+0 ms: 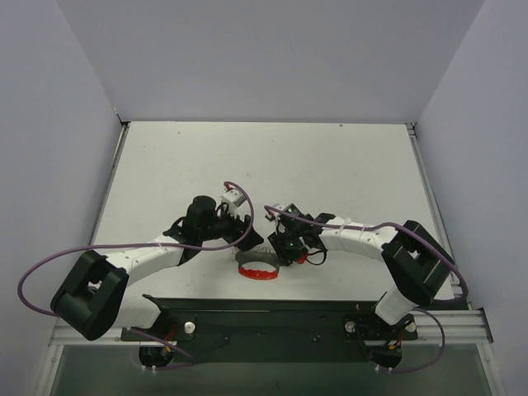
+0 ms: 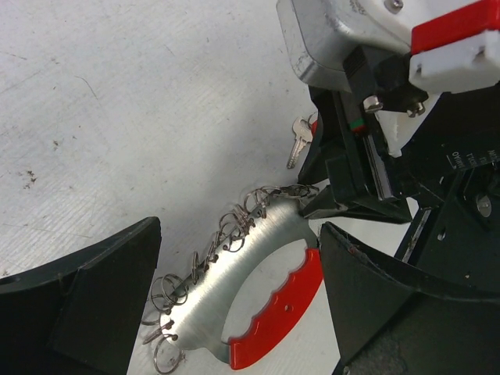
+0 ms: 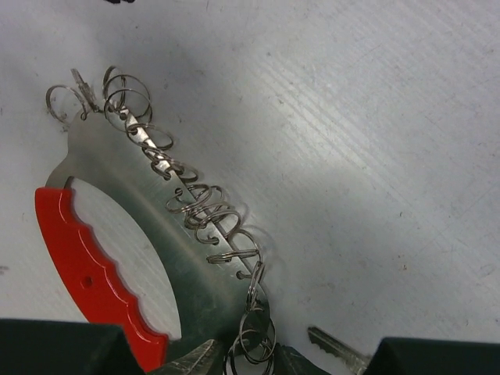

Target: Put the keys on the keyring

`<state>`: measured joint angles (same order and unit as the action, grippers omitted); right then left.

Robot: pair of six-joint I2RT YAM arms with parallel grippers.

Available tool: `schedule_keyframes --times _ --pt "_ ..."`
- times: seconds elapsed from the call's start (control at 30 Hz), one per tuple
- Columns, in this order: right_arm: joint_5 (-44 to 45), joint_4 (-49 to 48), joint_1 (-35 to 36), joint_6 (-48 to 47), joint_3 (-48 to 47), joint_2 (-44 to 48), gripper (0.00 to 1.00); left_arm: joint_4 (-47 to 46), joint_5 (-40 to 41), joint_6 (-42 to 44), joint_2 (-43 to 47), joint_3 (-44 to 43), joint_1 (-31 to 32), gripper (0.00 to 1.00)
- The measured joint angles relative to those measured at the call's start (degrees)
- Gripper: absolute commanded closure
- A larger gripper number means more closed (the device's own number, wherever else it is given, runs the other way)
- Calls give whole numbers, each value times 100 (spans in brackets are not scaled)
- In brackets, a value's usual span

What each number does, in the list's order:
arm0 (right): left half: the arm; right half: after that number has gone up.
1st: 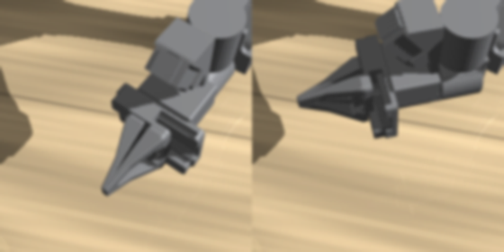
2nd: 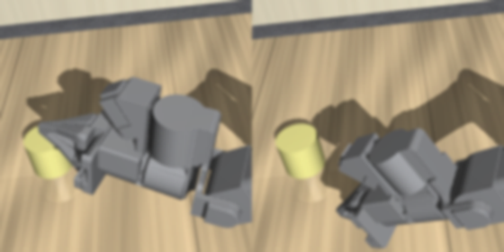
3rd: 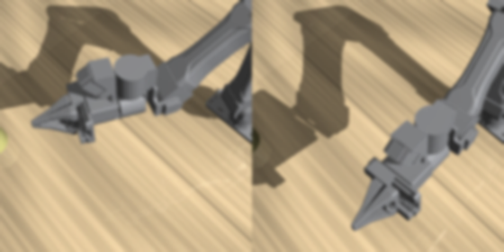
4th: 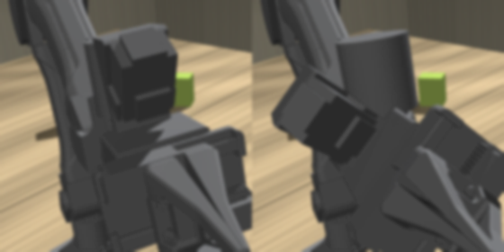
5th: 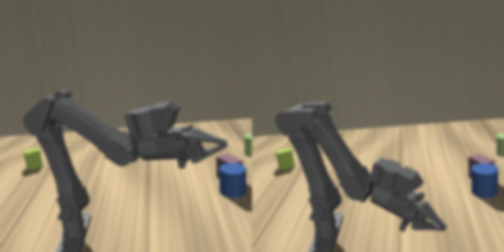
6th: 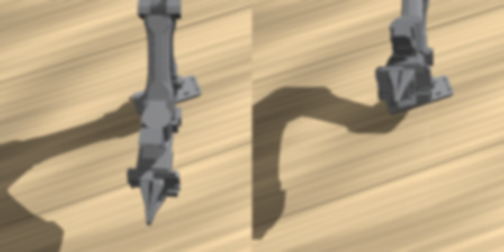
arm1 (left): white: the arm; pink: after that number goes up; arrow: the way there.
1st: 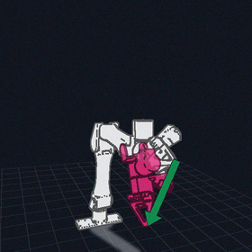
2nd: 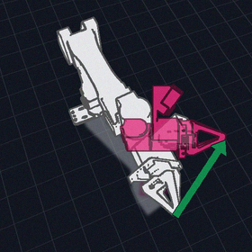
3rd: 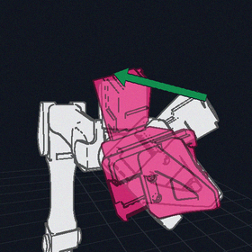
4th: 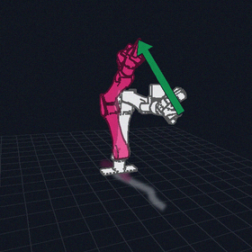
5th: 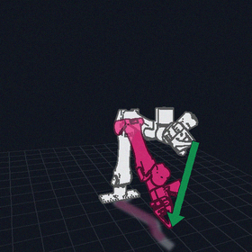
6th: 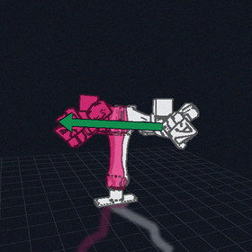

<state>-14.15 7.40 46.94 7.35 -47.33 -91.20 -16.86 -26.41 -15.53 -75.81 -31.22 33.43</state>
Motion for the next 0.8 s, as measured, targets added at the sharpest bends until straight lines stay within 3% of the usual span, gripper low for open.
schedule_keyframes --times 0.1,0.2,0.53,0.8 --pt "46 -13 2 -2 -85 -63 93 0 -17 -20 0 0 -7 9" --pt "87 -4 2 7 -120 -59 100 0 -26 -35 0 0 -11 9" --pt "63 205 2 -85 -177 149 100 0 -48 -35 0 0 -15 9" --pt "-809 415 -317 -118 -402 785 100 -17 -247 -39 105 13 -15 10"
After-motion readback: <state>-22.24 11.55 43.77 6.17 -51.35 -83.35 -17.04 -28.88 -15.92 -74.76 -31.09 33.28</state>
